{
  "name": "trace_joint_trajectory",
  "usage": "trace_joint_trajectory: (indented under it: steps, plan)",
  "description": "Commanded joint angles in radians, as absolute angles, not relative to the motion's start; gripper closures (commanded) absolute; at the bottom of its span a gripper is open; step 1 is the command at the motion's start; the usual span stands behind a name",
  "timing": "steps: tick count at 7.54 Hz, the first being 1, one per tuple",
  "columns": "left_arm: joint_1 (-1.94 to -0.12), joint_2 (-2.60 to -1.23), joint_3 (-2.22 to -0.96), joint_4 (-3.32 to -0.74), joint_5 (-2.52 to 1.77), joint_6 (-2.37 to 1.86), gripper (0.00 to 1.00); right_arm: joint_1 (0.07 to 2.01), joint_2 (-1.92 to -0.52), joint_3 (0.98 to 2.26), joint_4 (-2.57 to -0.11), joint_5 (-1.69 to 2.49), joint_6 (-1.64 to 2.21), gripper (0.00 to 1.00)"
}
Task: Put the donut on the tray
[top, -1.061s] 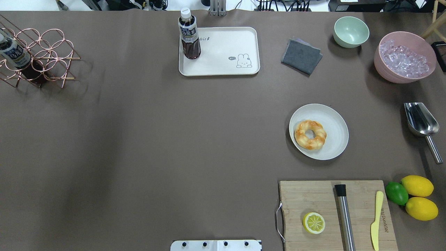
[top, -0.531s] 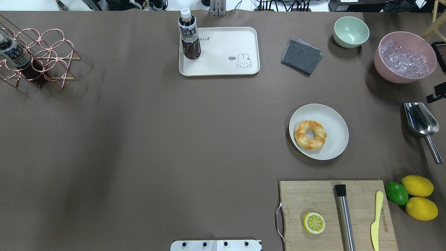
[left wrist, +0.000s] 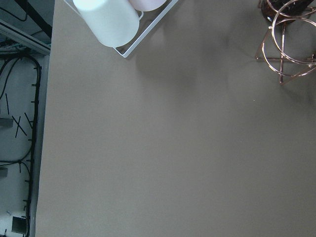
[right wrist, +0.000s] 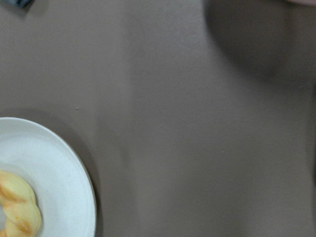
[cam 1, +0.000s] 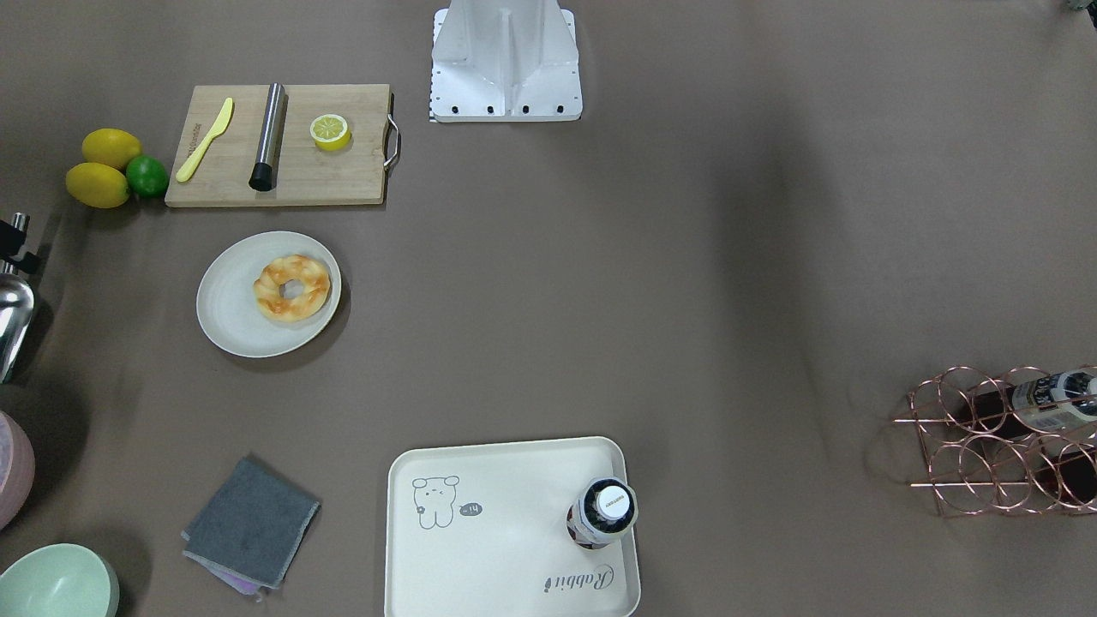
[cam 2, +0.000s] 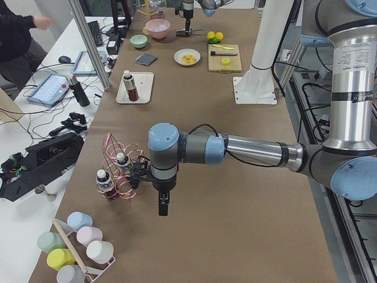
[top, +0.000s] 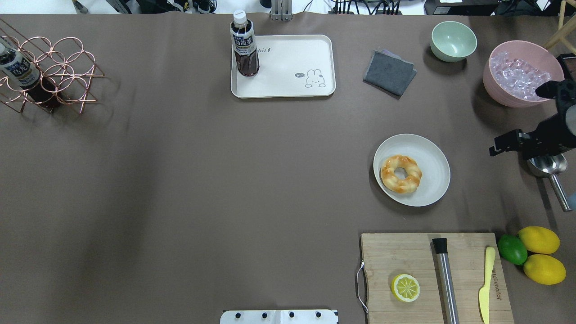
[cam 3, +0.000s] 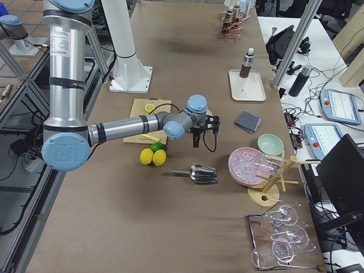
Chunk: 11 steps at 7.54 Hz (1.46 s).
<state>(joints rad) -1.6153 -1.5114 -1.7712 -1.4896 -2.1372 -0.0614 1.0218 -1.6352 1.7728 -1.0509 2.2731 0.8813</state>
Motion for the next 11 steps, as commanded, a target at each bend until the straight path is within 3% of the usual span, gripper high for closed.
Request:
trace_joint_trajectory:
  steps: [1, 7, 11]
  plan:
    - [-1.615, -1.511, -1.764, -1.489, -2.135, -0.061, 0.02, 0.852, -1.611, 1.766, -0.950, 2.158, 1.012, 0.00]
    - [-1.615, -1.509, -1.755, -1.491, -2.134, -0.060, 0.02, 0.746, -1.522, 1.709, -0.937, 2.094, 1.158, 0.00]
    - [-1.615, -1.509, -1.753, -1.491, -2.134, -0.060, 0.02, 0.749, -1.540, 1.712, -0.937, 2.095, 1.158, 0.02]
